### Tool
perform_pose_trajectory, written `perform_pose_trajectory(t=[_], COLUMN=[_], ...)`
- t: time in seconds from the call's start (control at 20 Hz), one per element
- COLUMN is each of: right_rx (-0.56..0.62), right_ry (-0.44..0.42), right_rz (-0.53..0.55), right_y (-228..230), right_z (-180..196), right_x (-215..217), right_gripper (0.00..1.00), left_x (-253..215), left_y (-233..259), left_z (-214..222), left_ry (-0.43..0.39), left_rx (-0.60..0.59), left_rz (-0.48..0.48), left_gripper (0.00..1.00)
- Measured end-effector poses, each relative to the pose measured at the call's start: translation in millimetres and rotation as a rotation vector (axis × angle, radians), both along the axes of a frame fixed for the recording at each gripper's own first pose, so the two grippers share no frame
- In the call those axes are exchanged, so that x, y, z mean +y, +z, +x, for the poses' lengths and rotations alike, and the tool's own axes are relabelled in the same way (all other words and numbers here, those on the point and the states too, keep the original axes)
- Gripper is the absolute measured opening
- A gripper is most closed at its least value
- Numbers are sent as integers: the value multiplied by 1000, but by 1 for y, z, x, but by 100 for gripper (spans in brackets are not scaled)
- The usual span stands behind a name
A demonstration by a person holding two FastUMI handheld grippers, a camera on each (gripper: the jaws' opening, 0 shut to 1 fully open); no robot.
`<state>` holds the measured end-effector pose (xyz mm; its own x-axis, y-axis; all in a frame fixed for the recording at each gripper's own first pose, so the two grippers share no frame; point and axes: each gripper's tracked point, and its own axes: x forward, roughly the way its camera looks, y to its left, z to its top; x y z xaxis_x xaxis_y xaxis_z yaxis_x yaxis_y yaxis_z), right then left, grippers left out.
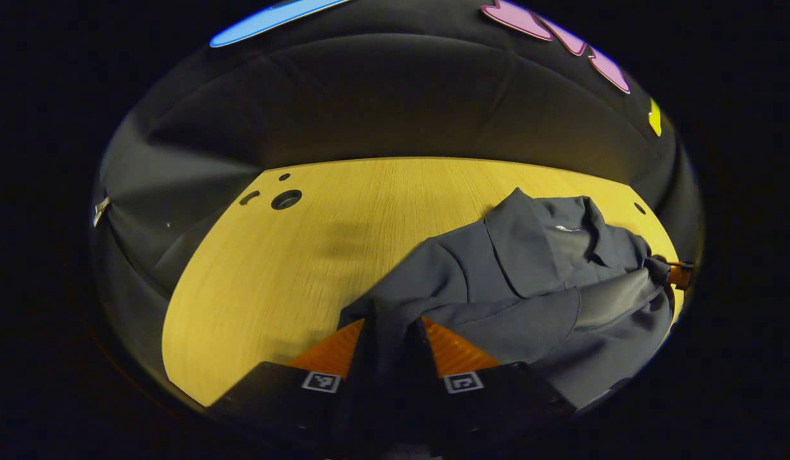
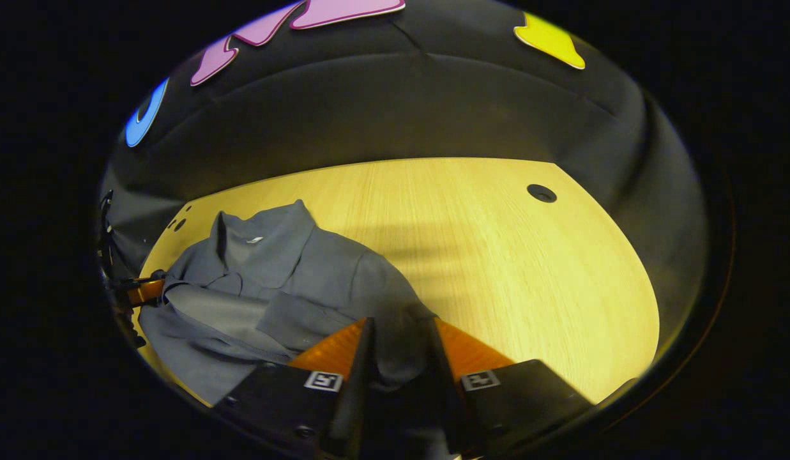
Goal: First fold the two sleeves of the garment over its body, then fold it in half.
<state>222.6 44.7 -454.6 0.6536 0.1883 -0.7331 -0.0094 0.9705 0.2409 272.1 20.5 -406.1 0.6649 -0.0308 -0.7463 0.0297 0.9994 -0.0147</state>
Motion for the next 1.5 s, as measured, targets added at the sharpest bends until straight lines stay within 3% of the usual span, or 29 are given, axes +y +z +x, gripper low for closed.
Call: perform_pose_trajectory(t=[0.05, 0.15, 0.25, 0.35, 0.65, 0.85, 1.25, 1.5], right_rx=[-6, -15, -35, -60, -132, -175, -218, -201], right_ry=[-9, -17, -18, -12, -18, 31, 103, 140], right_rz=[15, 33, 26, 20, 45, 27, 62, 59], right_y=[4, 13, 24, 39, 94, 124, 165, 166], right_z=[-1, -7, -14, -21, -49, -80, -144, -188], right_x=[-1, -4, -10, -15, -27, -25, 8, 20], right_gripper=[70, 79, 81, 82, 81, 81, 81, 81], left_x=[-2, -5, -6, -3, 7, 9, -12, -22], left_y=[2, 15, 27, 42, 91, 115, 140, 143], left_z=[-1, -6, -13, -23, -59, -94, -184, -235], left_ry=[1, 6, 7, 6, 13, 29, -20, 3], left_rx=[-9, -33, -52, -73, -145, -176, -194, -175], left_rz=[-12, -35, -51, -58, -84, -113, -133, -167], left_gripper=[57, 78, 90, 96, 96, 96, 95, 95])
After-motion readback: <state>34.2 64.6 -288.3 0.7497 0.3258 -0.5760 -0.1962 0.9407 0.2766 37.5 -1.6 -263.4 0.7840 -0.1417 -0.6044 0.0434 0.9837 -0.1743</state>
